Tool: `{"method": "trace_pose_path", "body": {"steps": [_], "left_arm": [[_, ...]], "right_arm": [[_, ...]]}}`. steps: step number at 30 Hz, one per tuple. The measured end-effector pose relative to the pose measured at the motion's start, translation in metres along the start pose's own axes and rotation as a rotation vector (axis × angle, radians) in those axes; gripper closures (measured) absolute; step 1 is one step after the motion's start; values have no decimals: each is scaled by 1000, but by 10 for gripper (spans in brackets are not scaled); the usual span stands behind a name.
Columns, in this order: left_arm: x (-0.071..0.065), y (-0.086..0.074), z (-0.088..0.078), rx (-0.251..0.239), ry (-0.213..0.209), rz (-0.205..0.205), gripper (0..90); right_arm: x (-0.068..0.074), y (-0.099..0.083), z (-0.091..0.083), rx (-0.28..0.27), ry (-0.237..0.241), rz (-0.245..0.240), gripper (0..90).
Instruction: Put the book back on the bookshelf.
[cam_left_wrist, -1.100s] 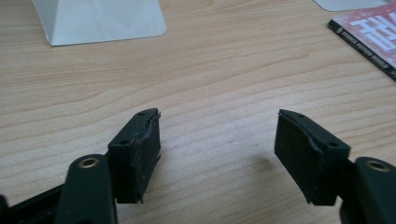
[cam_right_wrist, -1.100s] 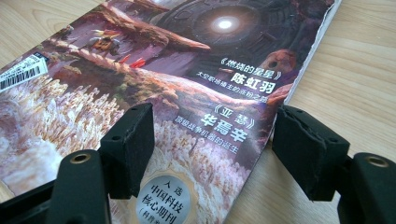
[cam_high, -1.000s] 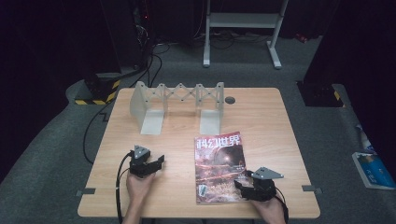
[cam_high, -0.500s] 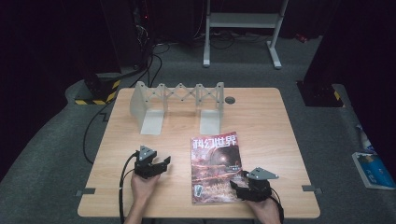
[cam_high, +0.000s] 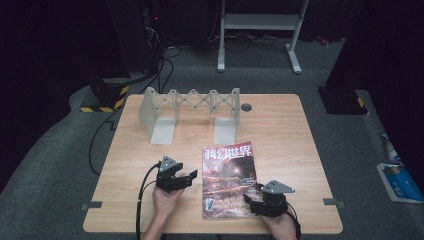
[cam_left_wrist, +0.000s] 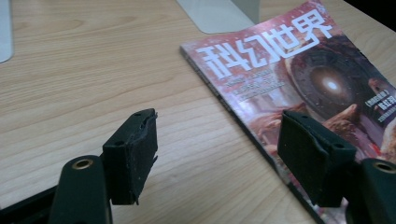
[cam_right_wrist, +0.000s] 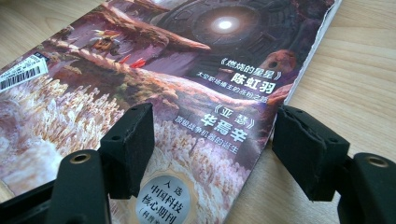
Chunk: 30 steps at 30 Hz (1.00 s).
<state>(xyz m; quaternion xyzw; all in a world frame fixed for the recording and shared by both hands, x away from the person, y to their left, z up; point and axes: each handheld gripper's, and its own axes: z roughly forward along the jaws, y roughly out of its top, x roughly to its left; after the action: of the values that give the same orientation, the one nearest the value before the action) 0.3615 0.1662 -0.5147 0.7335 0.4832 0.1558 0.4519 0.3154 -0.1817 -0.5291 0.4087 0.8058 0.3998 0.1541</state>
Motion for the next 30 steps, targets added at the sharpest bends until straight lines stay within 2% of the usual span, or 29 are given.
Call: {"method": "trace_pose_path", "body": {"steps": [6,15,19,25,30], "left_arm": [[-13,2,13,31,-19,22,289],[-21,3,27,34,-19,15,288],[-25,3,31,36,-15,34,288],[-25,1,36,62,-2,33,285],[-24,1,37,65,4,37,283]], "right_arm": [[2,1,1,0,0,1,298],[8,3,4,4,8,-9,298],[11,4,5,4,6,-8,298],[13,5,7,7,10,-13,298],[15,5,7,9,11,-18,298]]}}
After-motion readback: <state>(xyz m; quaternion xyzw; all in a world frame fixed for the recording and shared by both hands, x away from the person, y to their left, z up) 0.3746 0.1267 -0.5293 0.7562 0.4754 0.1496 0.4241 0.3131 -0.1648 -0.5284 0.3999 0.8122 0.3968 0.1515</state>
